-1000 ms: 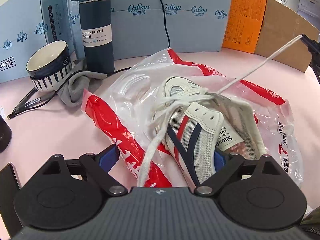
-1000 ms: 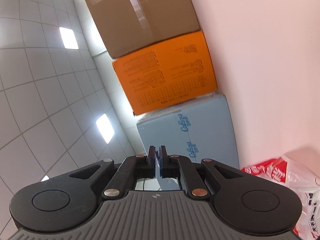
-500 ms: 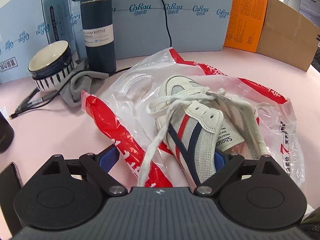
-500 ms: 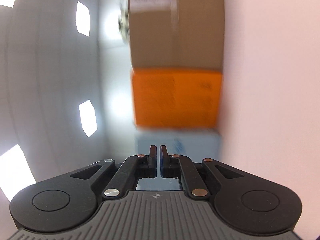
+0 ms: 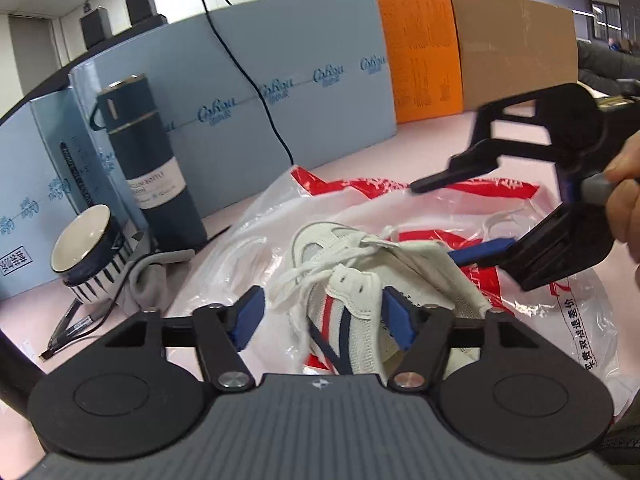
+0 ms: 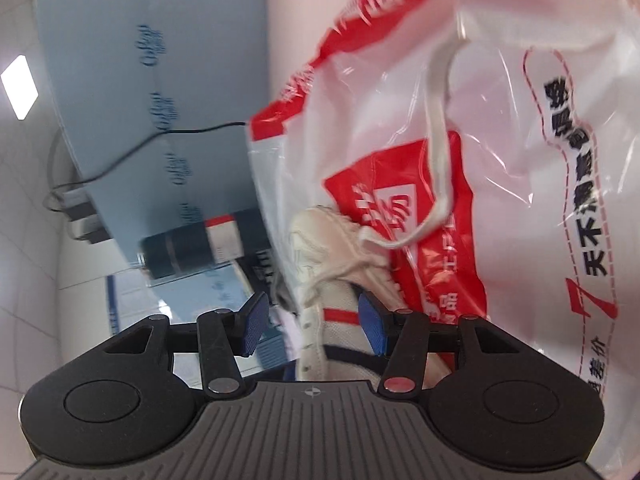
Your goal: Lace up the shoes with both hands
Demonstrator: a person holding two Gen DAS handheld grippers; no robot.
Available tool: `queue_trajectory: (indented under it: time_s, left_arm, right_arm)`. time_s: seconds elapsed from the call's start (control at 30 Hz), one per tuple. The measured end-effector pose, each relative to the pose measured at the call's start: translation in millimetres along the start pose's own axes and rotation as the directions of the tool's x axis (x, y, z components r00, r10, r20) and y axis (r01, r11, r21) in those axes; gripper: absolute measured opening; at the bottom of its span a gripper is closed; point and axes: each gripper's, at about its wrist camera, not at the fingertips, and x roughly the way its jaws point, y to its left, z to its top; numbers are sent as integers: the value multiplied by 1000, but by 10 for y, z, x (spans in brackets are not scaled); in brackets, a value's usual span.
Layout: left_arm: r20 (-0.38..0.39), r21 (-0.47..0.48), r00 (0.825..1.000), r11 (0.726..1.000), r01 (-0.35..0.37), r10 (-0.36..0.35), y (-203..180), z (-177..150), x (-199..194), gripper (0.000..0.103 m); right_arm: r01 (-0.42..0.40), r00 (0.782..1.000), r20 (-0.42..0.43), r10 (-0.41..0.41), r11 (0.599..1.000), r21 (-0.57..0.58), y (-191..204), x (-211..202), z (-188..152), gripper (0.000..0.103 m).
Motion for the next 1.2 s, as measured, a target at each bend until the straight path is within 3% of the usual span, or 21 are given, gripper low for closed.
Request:
queue_trajectory:
  time_s: [0.03,0.1,0.2,0.37,0.43,0.5,0.63,0.73,0.83,1.03,1.2]
  left_arm:
    - [-9,5,1000,1000,-4,4,-12,-8,25,39]
    - [-6,4,1000,1000,11,-11,-18,-24,20,31]
    - [-3,2,1000,1000,22,-22,-25,-41,18,30]
    - [-8,-26,999,999,35,-35,-5,-57,53,31]
    - [-12,-35,999,999,34,-35,-5,-59,60,33]
    - [-11,-36,999,999,33,-33,-2,-68,54,35]
    - [-14,-54,999,998,32,-33,17,-85,50,37]
    - [-13,-65,999,997,38,-39,35,-93,57,37]
    - [-12,-69,999,997,38,-39,41,-98,55,37]
    - [-14,-76,999,997,31,-32,51,-99,60,41]
    - [-17,-77,999,997,31,-32,54,-99,57,42]
  right_arm:
    - [11,1000,18,-11,1000,-7,4,30,2,48]
    - [31,998,49,-30,999,-29,24,62,13,48]
    - [50,996,82,-44,996,-72,72,86,33,48]
    - [79,996,47,-74,989,-122,118,256,43,48]
    - [104,993,69,-94,983,-153,144,284,29,47]
    - [143,984,135,-118,970,-194,183,242,2,39]
    - [103,988,138,-71,966,-236,240,221,8,12]
    - [46,993,114,-17,966,-255,289,220,7,6]
    - [17,994,106,10,969,-246,334,179,-4,6]
    - [51,994,105,-34,984,-168,334,64,-68,19]
    - [73,995,86,-59,982,-172,326,160,-77,20]
